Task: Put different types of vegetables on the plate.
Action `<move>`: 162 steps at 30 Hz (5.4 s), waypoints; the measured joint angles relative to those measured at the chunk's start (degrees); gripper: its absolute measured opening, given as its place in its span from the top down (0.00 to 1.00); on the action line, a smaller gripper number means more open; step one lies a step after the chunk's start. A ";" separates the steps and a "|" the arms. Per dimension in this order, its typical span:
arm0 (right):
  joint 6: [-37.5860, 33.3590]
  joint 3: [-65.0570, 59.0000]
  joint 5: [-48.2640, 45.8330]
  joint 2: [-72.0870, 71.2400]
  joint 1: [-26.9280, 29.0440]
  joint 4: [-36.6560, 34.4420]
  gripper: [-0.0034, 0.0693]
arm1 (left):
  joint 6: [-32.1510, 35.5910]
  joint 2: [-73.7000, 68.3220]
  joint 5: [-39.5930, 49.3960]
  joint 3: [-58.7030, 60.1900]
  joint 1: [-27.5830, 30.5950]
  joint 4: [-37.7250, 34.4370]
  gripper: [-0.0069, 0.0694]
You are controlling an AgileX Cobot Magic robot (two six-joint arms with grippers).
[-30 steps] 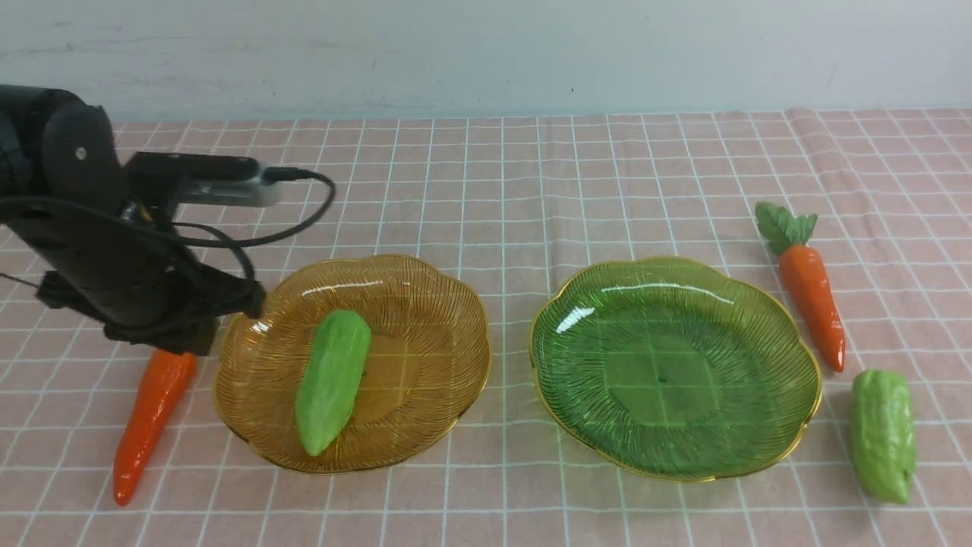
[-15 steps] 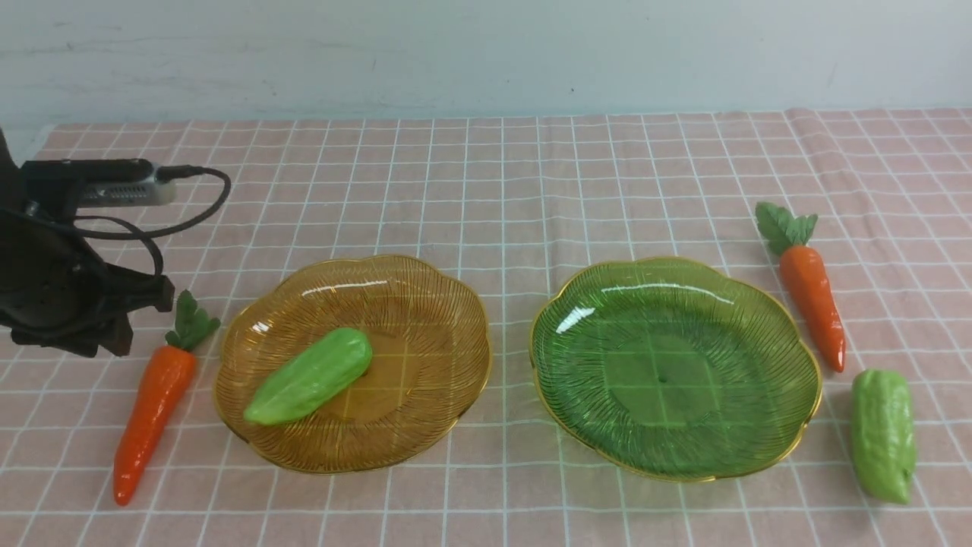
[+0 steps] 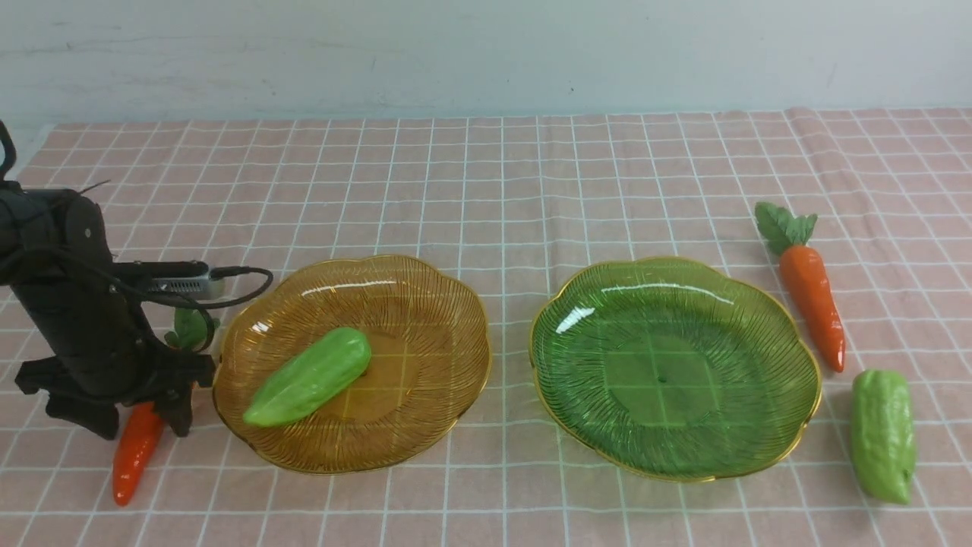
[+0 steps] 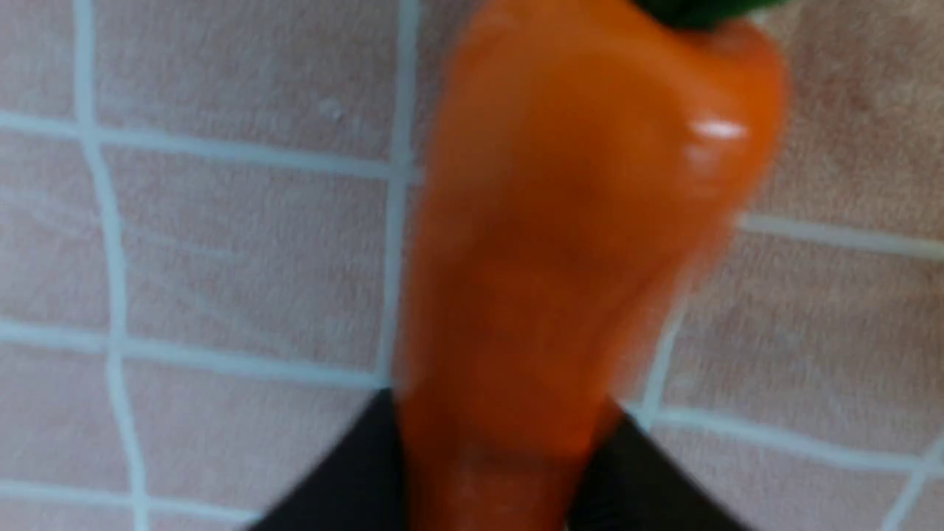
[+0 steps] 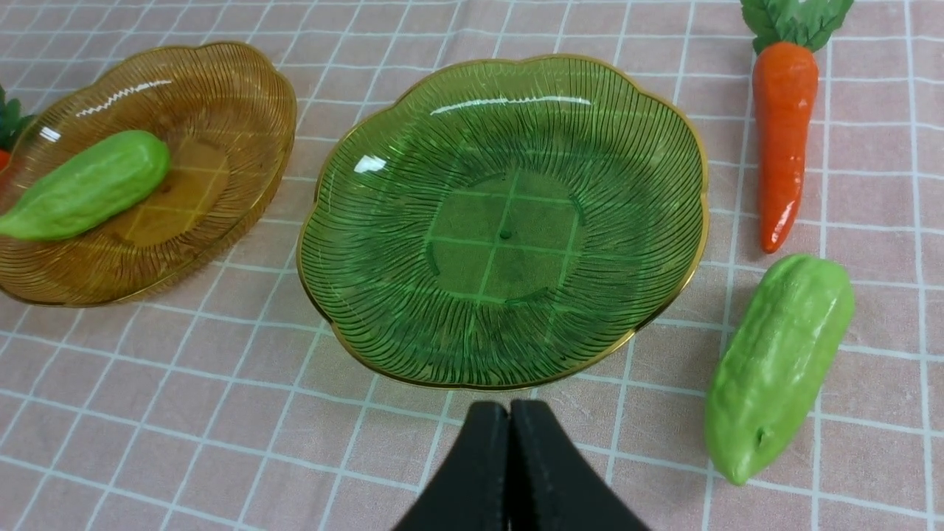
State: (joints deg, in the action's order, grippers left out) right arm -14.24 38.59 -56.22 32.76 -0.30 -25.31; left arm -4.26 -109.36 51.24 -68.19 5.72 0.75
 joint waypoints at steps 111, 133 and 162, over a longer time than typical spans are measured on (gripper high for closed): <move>17.06 73.48 -14.56 83.73 -17.75 21.12 0.54 | -11.74 70.72 17.11 11.30 -27.35 14.65 0.91; 19.52 71.08 -14.54 100.35 -1.25 24.29 0.44 | -12.34 70.72 17.44 11.30 -27.35 14.77 0.91; 19.26 44.99 -13.79 75.32 -11.56 13.76 0.59 | -12.38 70.72 17.55 11.30 -27.35 14.77 0.91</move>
State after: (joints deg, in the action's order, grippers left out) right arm 5.02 83.58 -70.00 108.08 -11.87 -11.54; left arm -16.64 -38.65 68.79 -56.90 -21.63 15.52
